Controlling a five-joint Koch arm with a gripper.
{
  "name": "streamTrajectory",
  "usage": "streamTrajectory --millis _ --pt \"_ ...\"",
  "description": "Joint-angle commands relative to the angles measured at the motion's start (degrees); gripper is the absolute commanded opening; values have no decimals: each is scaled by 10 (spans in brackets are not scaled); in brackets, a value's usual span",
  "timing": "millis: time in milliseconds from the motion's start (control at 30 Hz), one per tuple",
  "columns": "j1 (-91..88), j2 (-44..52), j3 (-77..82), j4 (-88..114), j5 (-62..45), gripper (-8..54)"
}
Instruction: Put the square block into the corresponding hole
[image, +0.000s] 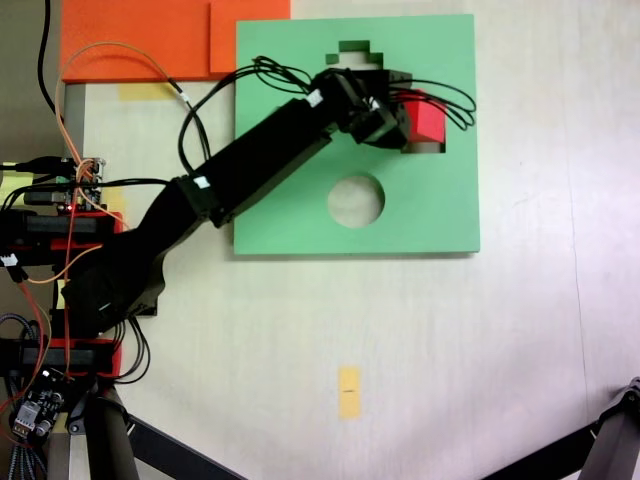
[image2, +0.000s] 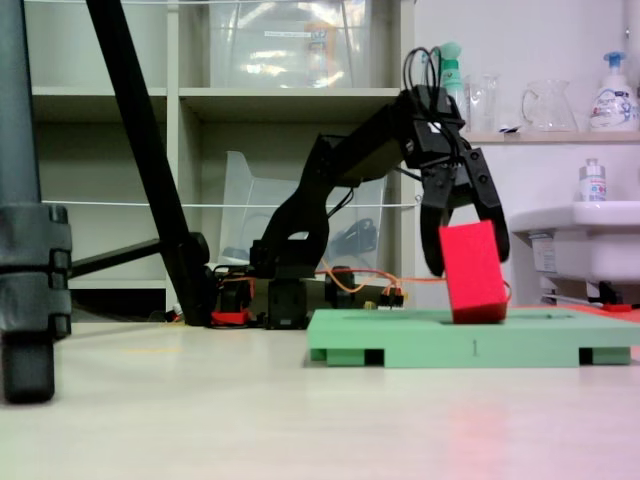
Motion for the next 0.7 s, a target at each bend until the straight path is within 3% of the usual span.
streamTrajectory --millis 0,667 --pt "0 6 -12 -25 -25 123" --pt "6 17 -12 76 -76 127"
